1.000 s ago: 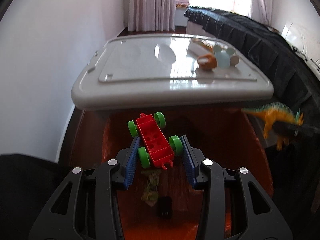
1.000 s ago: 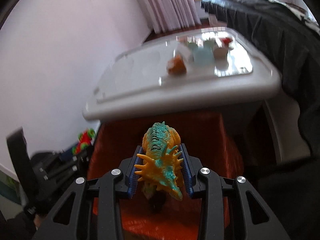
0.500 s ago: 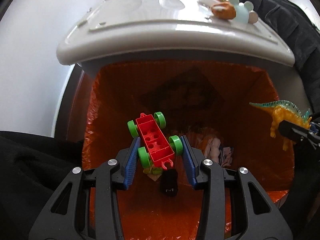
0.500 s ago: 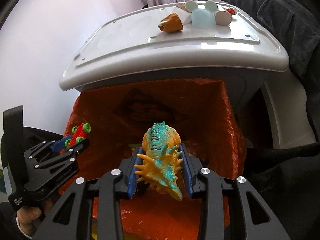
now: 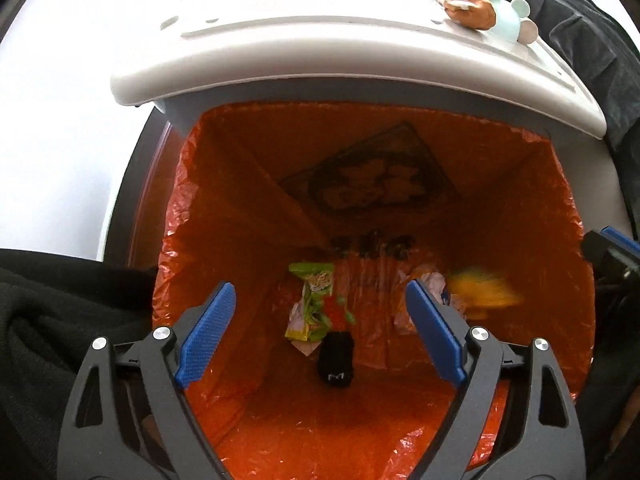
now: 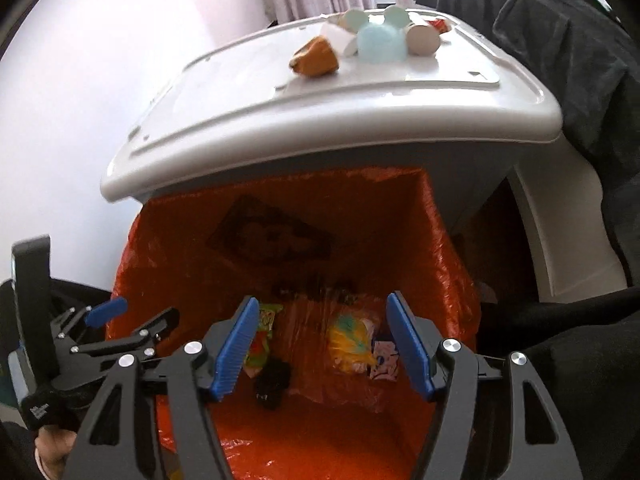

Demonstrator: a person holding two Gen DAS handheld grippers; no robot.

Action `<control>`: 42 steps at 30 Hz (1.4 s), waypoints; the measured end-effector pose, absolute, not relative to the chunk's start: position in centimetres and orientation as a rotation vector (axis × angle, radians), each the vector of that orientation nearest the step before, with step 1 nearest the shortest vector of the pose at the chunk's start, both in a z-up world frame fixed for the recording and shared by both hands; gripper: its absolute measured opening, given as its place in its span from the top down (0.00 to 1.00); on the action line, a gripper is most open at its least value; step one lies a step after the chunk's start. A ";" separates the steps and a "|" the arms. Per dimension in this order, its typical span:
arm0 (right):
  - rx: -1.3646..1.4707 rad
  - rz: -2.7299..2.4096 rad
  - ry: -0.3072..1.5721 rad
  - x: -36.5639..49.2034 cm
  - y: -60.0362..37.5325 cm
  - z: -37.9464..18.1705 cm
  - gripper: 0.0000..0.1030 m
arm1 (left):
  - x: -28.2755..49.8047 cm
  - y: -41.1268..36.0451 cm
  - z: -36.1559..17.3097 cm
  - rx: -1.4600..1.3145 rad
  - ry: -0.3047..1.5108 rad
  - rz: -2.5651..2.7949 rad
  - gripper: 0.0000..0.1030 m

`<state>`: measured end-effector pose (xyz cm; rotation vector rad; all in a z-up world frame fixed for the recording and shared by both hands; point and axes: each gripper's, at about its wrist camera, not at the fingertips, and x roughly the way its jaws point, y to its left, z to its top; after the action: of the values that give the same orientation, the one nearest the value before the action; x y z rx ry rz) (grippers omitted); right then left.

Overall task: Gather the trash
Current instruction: 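Lower the car and dinosaur into the orange-lined bin and open both grippers, then grasp the orange knit sock with the left gripper while the right grasps the blue mouse-ear cup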

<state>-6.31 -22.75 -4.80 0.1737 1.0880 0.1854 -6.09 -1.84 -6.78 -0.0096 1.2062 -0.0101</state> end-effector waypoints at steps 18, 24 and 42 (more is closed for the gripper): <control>0.278 0.096 0.819 3.0 -31.9 5.9 0.32 | 0.3 -6.2 0.4 -0.011 1.037 -0.161 0.17; 0.337 -0.021 0.729 6.6 -36.3 6.5 0.31 | 8.1 -11.5 1.2 0.023 0.953 -0.181 0.15; 0.439 0.002 0.797 7.9 -37.3 5.0 0.29 | 17.1 -15.4 -2.7 0.045 0.943 -0.155 0.65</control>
<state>7.94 -37.28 5.03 0.4389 0.7967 0.0022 17.08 -15.36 -2.68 0.0452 0.9429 -0.1551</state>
